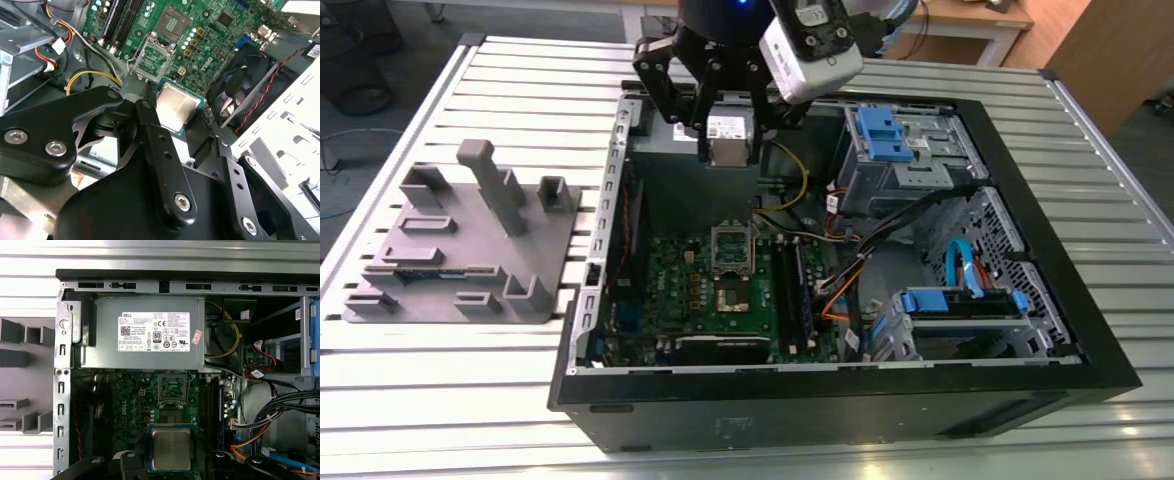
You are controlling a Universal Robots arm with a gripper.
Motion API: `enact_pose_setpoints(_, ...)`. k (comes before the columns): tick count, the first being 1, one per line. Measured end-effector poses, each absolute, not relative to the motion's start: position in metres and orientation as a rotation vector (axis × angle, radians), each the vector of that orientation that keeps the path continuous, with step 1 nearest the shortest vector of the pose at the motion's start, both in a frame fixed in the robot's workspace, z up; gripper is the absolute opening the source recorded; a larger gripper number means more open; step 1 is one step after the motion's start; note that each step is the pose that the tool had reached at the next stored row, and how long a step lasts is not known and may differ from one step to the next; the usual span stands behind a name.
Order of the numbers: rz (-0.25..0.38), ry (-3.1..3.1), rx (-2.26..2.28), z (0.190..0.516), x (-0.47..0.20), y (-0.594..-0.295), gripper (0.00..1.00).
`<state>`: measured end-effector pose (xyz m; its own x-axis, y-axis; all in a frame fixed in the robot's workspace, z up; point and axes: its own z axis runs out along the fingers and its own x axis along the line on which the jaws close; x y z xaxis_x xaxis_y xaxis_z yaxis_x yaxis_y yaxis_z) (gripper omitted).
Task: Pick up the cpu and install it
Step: 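Pick up the cpu and move it towards the insertion slot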
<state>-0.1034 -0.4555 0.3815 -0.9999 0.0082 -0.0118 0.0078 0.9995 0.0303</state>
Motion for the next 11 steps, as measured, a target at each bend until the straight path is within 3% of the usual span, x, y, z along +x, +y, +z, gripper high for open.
enact_pose_setpoints(11,0.045,3.129,0.012,0.365,-0.103,-0.461,0.47)
